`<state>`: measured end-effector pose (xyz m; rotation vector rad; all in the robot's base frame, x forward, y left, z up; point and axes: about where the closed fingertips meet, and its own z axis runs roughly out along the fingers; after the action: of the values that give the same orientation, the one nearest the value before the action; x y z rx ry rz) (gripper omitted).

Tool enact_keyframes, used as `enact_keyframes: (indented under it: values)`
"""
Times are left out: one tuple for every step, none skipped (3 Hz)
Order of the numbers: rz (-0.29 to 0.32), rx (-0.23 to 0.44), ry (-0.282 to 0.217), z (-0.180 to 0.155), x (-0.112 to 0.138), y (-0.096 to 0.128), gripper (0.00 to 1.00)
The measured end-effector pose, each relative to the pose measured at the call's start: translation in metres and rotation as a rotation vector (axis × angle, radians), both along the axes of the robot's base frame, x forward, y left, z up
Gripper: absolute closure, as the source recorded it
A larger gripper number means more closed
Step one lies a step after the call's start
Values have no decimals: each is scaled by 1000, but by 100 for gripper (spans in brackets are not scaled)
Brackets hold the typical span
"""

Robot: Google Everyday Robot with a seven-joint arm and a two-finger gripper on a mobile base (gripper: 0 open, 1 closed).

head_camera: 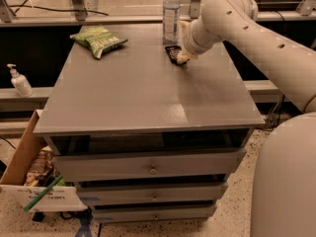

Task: Move rxbar chocolate near blue plastic bottle

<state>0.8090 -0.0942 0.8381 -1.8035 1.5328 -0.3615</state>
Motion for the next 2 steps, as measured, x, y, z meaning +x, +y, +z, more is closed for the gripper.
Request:
enact_keyframes:
  values:
    - [0,0,0,1,0,0,0]
    - [0,0,0,3,0,0,0]
